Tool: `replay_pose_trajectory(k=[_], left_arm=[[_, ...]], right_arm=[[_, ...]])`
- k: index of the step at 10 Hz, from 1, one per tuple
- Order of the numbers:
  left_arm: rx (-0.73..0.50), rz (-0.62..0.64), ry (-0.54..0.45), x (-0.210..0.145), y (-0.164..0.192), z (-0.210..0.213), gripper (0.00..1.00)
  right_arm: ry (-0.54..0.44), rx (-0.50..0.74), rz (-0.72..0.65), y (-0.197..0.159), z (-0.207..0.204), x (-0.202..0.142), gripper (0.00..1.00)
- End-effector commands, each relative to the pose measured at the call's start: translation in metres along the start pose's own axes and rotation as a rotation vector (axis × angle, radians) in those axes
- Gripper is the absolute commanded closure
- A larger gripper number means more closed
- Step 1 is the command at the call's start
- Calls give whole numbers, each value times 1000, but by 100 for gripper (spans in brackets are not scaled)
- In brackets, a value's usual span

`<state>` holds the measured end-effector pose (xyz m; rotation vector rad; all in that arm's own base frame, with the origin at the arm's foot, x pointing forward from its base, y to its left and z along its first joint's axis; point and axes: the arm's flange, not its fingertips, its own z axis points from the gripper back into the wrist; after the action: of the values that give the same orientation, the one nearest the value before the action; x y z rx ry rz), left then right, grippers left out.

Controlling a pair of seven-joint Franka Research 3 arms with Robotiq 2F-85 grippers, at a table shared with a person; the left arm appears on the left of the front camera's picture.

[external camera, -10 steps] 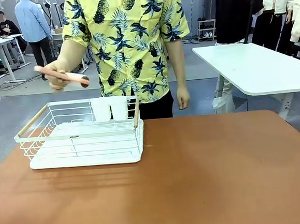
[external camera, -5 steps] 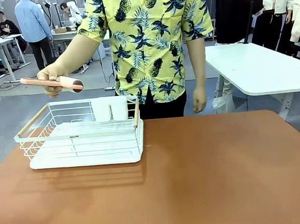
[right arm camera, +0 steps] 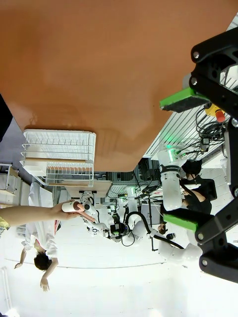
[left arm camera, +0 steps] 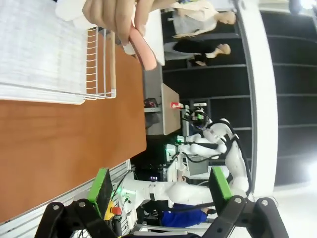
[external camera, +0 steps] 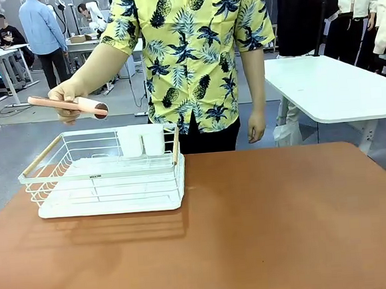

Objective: Clean the table.
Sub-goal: Pick up the Lint Roller when the human hands it over.

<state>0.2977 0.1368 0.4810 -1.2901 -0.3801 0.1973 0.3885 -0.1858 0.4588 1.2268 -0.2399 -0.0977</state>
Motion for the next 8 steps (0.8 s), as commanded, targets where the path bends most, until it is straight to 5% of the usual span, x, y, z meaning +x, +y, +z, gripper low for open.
replay_pose_trajectory(k=[1, 4, 8], left_arm=[[73, 57, -48, -5, -18, -16, 0], [155, 206, -148, 10, -29, -44, 0], [206, 254, -271, 26, -36, -80, 0]], right_arm=[[-1, 5, -2, 4, 1, -1, 0], [-1, 5, -2, 4, 1, -1, 0], [-1, 5, -2, 4, 1, -1, 0]])
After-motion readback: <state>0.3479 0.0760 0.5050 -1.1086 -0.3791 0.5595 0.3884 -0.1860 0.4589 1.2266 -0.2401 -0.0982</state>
